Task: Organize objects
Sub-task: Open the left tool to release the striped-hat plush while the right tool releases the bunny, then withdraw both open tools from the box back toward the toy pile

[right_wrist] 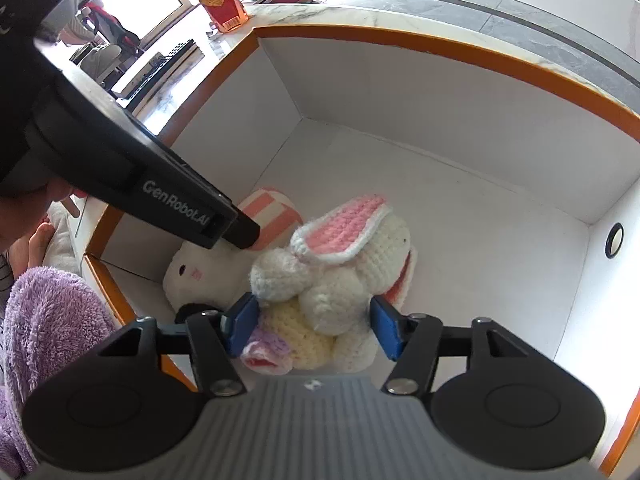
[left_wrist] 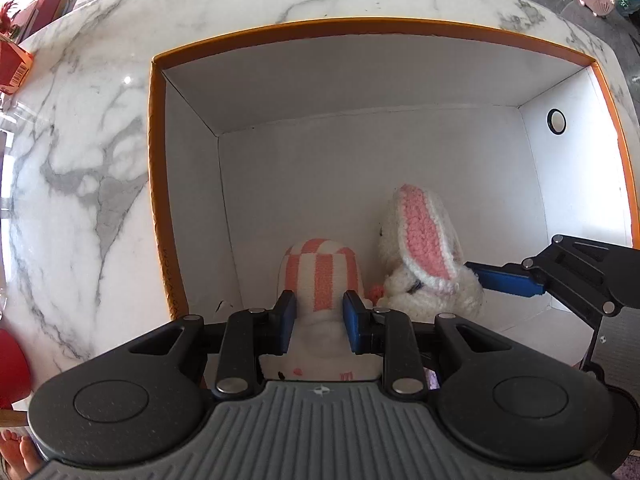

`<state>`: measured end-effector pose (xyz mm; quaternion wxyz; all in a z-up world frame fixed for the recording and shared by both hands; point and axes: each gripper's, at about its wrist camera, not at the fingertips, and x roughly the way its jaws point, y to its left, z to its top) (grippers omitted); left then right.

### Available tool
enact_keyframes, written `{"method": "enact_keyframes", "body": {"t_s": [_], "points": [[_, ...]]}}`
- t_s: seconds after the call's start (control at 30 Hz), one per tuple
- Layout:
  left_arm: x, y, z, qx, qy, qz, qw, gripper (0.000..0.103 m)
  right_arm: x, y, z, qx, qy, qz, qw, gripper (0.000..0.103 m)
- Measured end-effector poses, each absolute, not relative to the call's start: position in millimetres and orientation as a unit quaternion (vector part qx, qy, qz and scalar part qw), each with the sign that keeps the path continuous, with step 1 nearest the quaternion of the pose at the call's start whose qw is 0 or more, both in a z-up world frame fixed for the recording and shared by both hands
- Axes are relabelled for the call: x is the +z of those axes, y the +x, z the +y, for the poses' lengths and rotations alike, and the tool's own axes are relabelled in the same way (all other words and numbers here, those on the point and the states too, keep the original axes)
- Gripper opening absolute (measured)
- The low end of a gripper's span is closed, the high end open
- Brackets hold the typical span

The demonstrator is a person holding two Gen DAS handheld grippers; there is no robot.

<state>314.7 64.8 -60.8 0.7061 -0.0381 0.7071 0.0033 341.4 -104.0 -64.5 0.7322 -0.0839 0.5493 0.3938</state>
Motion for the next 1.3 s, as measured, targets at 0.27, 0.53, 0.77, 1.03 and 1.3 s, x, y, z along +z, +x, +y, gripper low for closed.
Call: {"method": "enact_keyframes", "body": {"t_s": [0.27,0.53,0.77,1.03,1.3], "points": [[-62,318,61,-0.005,-0.036,0.701,0.712,0.031,-45,344,-100,0.437,-0.171,0.543,0.696,0.032],[-60,320,60,-0.015,-0.042,0.695,0.718,0.031,-47,358,-94,0.417,-0.146,0.564,0.698,0.064],[-62,325,62,-0.02,-0.046,0.692,0.72,0.031,-58,346,-79,0.425,-0.184,0.564,0.684,0.046],[-64,330,60,-0.015,-0.047,0.687,0.725,0.031,-55,350,-79,0.444,-0.179,0.569,0.669,0.034],[-62,330,53,-0.021,-0.041,0.683,0.729,0.033,-57,335,-78,0.44,-0.157,0.578,0.669,0.034]]}}
